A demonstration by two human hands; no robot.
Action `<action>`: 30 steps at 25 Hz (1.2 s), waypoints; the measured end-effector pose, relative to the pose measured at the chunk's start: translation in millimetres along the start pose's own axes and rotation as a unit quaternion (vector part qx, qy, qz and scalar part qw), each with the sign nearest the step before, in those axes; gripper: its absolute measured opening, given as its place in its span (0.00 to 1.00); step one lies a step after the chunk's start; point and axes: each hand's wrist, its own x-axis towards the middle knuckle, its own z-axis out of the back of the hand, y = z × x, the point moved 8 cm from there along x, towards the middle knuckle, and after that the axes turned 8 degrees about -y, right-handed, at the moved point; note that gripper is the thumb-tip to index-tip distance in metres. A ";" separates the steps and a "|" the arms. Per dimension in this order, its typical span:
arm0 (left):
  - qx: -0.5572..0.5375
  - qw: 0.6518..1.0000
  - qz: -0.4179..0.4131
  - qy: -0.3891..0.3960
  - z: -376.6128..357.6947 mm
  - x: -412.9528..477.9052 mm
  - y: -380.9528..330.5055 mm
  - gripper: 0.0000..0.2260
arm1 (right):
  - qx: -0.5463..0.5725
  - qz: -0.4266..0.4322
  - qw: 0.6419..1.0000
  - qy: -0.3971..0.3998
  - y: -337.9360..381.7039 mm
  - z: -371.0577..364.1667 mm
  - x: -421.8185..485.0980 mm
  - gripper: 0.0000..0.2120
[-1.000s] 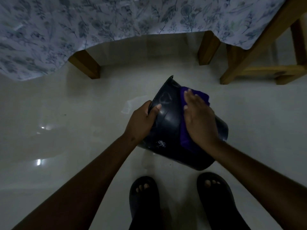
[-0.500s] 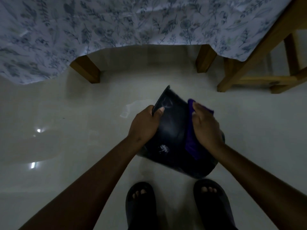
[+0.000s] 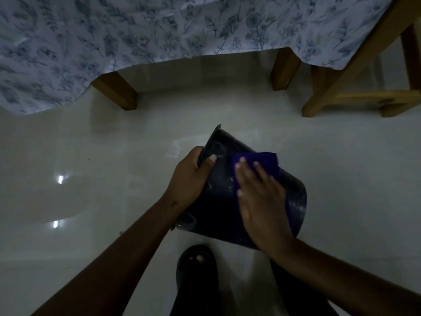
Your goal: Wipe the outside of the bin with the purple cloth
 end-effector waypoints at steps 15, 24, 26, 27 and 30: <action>0.009 1.000 -0.018 -0.010 2.5 3.7 2.9 0.06 | 0.033 -0.107 0.993 -0.025 -43.7 3.5 64.3 0.22; -0.017 1.000 -0.017 -0.009 -0.9 7.5 2.7 0.07 | 0.026 -0.070 0.997 -0.013 -22.7 -1.1 63.3 0.23; -0.009 1.000 -0.023 -0.011 0.8 6.6 4.2 0.08 | 0.030 -0.104 0.993 -0.043 -36.1 6.7 52.6 0.22; -0.005 1.000 -0.022 -0.013 1.1 5.1 7.1 0.08 | 0.008 -0.086 0.995 -0.047 -27.4 5.1 28.8 0.23; -0.008 1.000 -0.019 -0.013 -0.9 3.0 12.2 0.08 | -0.046 0.041 0.998 -0.004 16.0 -8.3 -24.6 0.25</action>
